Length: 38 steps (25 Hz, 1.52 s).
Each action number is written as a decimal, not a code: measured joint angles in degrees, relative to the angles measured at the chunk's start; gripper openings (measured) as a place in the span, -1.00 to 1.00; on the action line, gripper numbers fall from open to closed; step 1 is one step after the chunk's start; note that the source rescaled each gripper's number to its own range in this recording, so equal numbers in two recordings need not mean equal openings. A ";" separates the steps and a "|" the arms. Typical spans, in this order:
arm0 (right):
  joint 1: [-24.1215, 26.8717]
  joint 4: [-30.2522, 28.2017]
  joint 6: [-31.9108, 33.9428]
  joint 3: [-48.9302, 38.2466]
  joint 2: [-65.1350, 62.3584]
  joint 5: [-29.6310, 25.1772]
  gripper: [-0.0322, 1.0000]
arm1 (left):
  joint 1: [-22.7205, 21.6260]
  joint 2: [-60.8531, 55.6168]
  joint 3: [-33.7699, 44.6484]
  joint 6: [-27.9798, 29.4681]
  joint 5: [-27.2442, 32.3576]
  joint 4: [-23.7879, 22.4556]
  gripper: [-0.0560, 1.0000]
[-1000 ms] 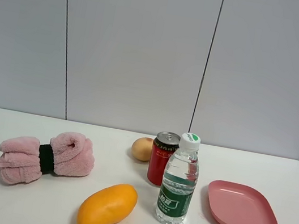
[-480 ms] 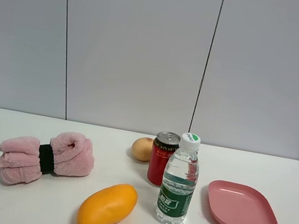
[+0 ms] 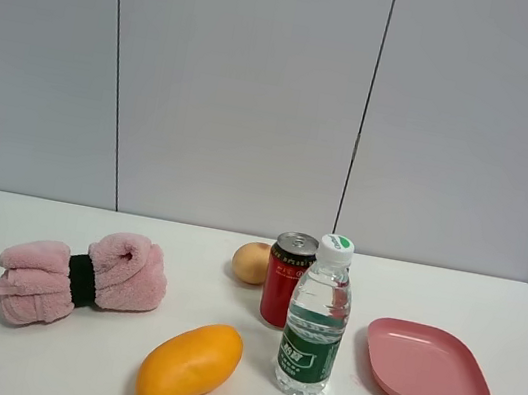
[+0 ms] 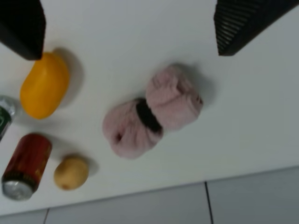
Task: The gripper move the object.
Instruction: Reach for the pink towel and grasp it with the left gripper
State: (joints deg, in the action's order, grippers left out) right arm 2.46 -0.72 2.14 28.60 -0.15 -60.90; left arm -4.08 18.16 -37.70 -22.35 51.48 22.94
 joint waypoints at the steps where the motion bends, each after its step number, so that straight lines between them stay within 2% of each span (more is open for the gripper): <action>1: 0.00 0.00 0.00 0.00 0.00 0.00 1.00 | 0.00 2.75 -0.44 -2.54 -2.53 1.31 0.10; 5: 0.00 0.00 0.00 0.00 0.00 0.00 1.00 | 0.00 14.21 -0.86 -14.35 -10.32 6.40 0.10; 11: 0.00 0.00 0.00 0.00 0.00 0.00 1.00 | 0.00 32.80 -0.93 -34.88 -13.90 12.28 0.10; 13: 0.00 0.00 0.00 0.00 0.00 0.00 1.00 | 0.00 38.09 -2.18 -39.59 -15.30 14.71 0.15; 16: 0.00 0.00 0.00 0.00 0.00 0.00 1.00 | 0.00 45.32 -6.43 -42.09 -15.55 16.22 0.30; 20: 0.00 0.00 0.00 0.00 0.00 0.00 1.00 | 0.00 51.75 -13.84 -44.65 -15.33 16.02 0.61; 22: 0.00 0.00 0.00 0.00 0.00 0.00 1.00 | 0.00 53.98 -16.72 -45.53 -15.09 15.66 0.69; 30: 0.00 0.00 0.00 0.00 0.00 0.00 1.00 | 0.65 61.25 -20.21 -46.01 -15.12 12.21 0.74; 38: 0.00 0.00 0.00 0.00 0.00 0.00 1.00 | 7.67 69.63 -21.39 -47.46 -17.12 10.77 0.74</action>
State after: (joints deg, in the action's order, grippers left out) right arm 2.46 -0.72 2.14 28.60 -0.15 -60.90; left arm 3.59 87.79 -59.08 -69.81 34.36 33.70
